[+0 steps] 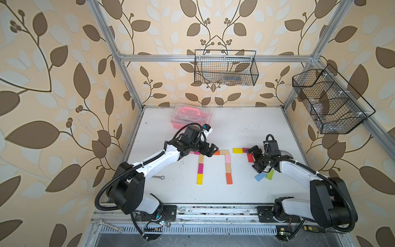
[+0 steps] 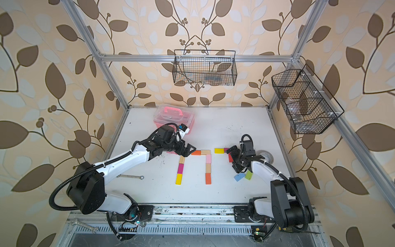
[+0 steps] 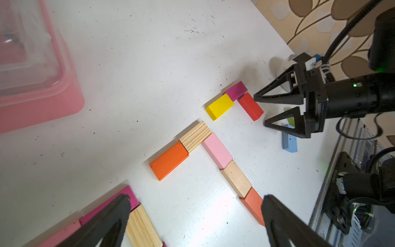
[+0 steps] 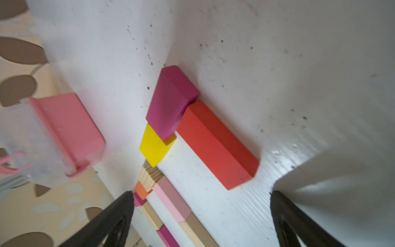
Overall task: Assemble the number 7 with building blocks
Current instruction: Assemble the building block at the center of the board, then pick up the building block from the center of the board.
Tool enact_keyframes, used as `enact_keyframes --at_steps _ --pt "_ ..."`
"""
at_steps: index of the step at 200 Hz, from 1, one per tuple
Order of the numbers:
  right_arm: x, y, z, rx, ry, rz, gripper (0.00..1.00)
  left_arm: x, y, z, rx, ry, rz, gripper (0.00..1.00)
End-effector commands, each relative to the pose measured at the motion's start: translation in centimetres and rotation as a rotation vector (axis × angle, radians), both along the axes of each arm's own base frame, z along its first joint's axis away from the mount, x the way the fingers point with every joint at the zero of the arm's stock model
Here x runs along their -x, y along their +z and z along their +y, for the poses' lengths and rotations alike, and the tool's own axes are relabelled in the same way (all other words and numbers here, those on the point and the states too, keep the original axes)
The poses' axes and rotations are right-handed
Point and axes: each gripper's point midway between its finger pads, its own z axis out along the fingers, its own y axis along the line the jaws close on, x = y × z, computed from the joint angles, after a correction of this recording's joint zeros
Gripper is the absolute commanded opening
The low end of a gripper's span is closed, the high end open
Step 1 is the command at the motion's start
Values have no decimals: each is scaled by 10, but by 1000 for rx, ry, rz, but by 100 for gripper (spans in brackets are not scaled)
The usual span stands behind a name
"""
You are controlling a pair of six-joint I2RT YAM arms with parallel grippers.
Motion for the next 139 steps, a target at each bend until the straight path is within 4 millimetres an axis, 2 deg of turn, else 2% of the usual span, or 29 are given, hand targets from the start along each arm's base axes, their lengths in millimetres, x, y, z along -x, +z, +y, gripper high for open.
enact_keyframes --at_steps 1,21,45,66,84,139 --pt "15 28 -18 158 129 44 100 -8 32 2 9 18 -83 99" --pt "38 41 -33 218 207 112 99 -7 32 4 0 23 -86 99" --pt "75 40 -43 245 254 214 96 -8 31 4 14 39 -83 99" --pt "104 29 -43 248 268 295 94 -10 32 3 32 52 -82 99" --pt "122 15 -38 260 281 345 93 -10 32 2 46 63 -74 99" --pt "130 -12 -14 263 293 363 88 -12 30 2 66 101 -34 99"
